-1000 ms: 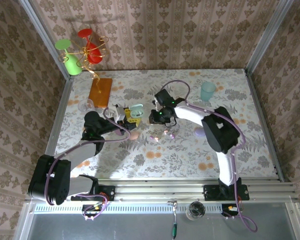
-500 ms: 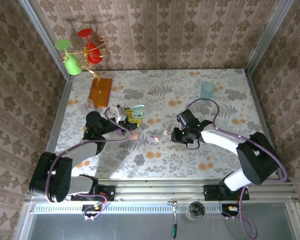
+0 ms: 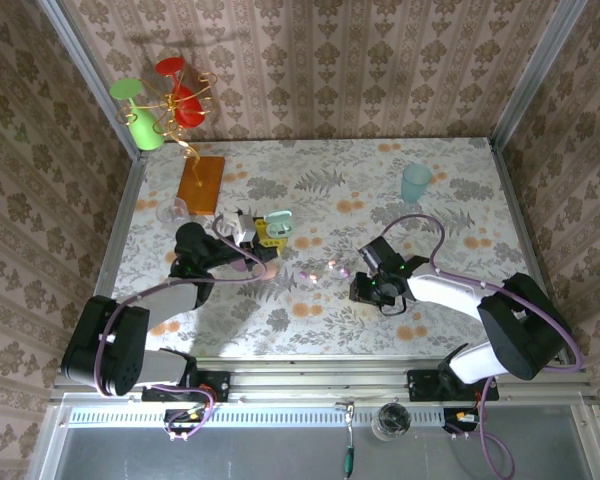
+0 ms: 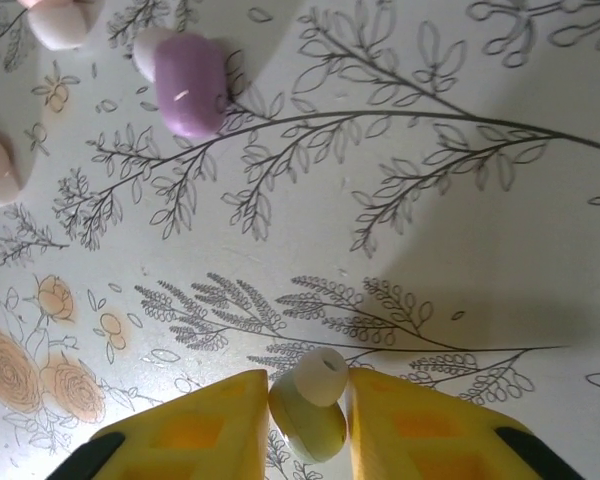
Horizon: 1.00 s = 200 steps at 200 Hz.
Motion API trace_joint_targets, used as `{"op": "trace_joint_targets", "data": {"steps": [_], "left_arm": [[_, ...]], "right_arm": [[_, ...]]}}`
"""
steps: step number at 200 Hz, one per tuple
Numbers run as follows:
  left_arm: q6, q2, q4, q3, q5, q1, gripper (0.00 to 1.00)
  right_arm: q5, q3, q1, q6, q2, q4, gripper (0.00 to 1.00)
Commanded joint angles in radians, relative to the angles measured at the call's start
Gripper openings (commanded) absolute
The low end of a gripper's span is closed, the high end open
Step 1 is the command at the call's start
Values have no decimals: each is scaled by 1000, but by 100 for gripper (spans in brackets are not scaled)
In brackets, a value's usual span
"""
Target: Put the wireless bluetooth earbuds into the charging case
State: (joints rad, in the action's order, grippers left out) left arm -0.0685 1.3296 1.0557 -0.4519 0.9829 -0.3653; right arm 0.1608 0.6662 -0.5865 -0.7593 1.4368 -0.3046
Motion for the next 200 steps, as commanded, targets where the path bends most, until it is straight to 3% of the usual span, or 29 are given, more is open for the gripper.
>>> {"op": "trace_joint_targets", "data": {"steps": [1,47,110,144,200], "left_arm": [[-17,14,42,-11,17,-5,29],[-18,34,40,-34,31,-7,29],[-16,49,38,-41,27,-17,29],[-13,46,33,-41,26,-17,29],[-10,56,29,-48,22,-27,28]], "right_arm": [[-3,0,-19,-30,16,17,34],[3,10,-79,-78,7,14,44],[0,32,-124,-77,-53,-13,46],[-56,107,-112,5,-89,-154,46],[1,160,23,122,63,-114,52]]}}
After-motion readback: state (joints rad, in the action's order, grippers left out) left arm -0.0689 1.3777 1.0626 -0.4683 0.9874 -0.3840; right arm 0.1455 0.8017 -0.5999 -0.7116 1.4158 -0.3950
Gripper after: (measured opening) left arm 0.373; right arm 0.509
